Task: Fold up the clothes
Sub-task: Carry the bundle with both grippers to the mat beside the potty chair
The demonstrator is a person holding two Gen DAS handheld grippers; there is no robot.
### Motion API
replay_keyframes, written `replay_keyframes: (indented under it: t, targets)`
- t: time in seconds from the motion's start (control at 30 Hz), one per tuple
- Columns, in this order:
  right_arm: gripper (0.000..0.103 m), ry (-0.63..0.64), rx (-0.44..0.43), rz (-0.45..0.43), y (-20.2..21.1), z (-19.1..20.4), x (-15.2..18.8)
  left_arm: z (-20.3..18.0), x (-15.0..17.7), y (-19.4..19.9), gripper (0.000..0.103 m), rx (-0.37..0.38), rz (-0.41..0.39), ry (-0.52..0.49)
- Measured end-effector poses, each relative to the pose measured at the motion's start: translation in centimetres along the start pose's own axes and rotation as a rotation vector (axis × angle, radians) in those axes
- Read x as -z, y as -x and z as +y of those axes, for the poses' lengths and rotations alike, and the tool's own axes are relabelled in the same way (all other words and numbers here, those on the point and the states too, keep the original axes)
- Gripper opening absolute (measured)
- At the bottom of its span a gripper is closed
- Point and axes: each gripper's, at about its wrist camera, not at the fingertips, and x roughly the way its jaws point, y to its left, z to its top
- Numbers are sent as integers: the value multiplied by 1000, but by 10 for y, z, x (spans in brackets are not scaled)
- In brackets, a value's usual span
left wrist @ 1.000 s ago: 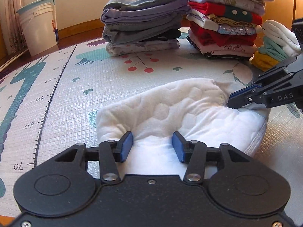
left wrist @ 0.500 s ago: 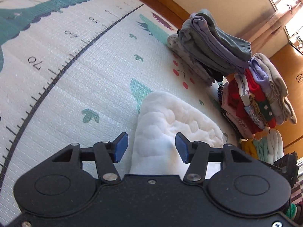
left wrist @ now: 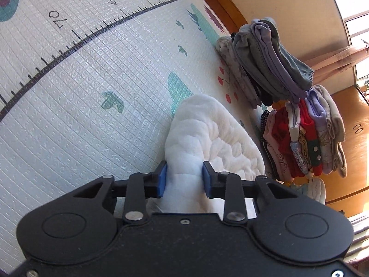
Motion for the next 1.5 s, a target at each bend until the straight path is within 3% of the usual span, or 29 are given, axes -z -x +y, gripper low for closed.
replay_keyframes:
  t: [0.23, 0.43, 0.63, 0.83, 1.0, 1.13, 1.23, 1.4, 1.5]
  targets:
    - [21, -28, -80, -37, 16, 10, -1, 0, -8, 30, 26, 7, -53, 0]
    - [20, 27, -129, 4, -7, 45, -5, 31, -24, 71, 26, 18, -182, 101]
    - [20, 191, -171, 79, -45, 131, -54, 66, -53, 129, 26, 70, -361, 217]
    - [20, 423, -226, 172, -117, 268, -103, 128, -83, 205, 26, 84, -608, 362]
    - [19, 556, -319, 247, -202, 373, -80, 186, -91, 265, 26, 18, -865, 520]
    - [19, 596, -390, 291, -265, 441, -45, 208, -87, 308, 26, -42, -1050, 599]
    - [19, 621, -434, 321, -303, 487, -17, 219, -86, 326, 26, -66, -1111, 617]
    - [19, 685, -485, 356, -333, 533, 12, 237, -86, 352, 26, -97, -1201, 637]
    - [19, 675, -492, 341, -351, 551, 18, 251, -85, 350, 27, -247, -1155, 702]
